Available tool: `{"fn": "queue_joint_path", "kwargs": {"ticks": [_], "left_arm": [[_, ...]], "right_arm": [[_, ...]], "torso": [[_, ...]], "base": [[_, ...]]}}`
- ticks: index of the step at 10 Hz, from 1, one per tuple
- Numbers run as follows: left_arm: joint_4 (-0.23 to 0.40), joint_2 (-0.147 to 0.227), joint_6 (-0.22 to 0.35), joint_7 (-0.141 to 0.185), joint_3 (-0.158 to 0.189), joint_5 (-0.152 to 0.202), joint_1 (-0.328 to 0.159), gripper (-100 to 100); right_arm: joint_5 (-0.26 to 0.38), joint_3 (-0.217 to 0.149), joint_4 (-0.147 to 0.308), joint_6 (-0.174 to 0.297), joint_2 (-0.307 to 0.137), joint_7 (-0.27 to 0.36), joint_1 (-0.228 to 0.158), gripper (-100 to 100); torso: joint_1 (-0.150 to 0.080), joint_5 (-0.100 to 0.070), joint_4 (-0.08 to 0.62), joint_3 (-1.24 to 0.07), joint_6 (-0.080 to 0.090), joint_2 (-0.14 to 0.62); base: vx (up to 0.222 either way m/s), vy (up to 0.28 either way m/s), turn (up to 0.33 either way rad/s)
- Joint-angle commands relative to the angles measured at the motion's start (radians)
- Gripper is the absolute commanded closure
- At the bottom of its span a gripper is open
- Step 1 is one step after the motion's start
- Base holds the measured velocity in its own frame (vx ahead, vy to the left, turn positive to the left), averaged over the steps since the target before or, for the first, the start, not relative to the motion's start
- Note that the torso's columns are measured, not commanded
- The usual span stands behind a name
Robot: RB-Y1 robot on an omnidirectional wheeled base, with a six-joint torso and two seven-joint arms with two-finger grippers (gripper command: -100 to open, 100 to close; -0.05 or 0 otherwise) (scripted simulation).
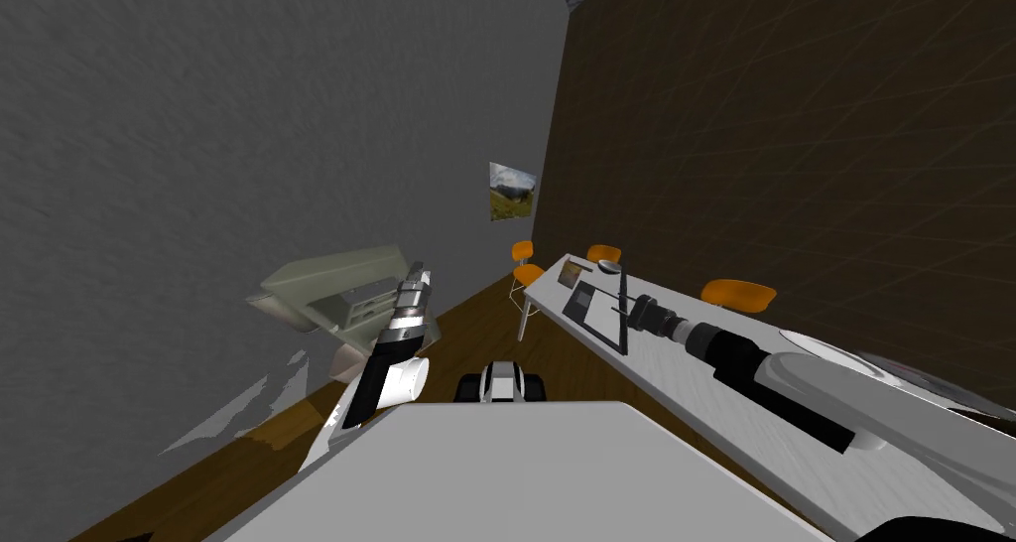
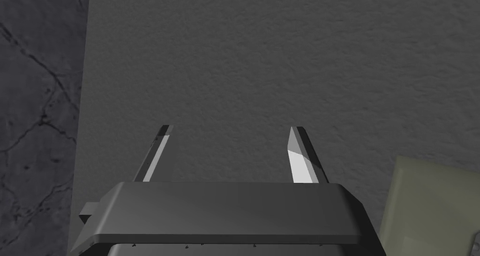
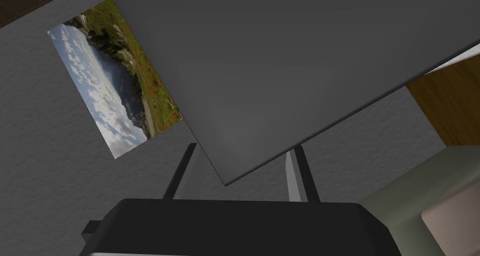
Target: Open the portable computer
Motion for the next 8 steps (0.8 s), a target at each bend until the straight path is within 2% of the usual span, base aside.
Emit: {"fn": "queue_joint_path", "kwargs": {"ticks": [1,2,8], "left_arm": [[0.000,0.000,0.000,0.000,0.000,0.000,0.000,0],[0.000,0.000,0.000,0.000,0.000,0.000,0.000,0],[0.000,0.000,0.000,0.000,0.000,0.000,0.000,0]], "right_arm": [[0.037,-0.018,0.029,-0.013,-0.063,0.000,0.074,100],[0.037,-0.018,0.029,-0.013,-0.063,0.000,0.075,100],[0.110,-0.065,0.083,-0.045,-0.193,0.002,0.222,100]], "torso": [[0.001,-0.001,-0.003,-0.002,-0.001,-0.004],[0.000,-0.003,-0.004,-0.003,-0.003,-0.005],[-0.001,-0.001,0.000,0.000,-0.001,0.000]], "base": [[0.184,0.162,-0.109],[0.100,0.124,-0.036],[0.108,0.128,-0.065]]}}
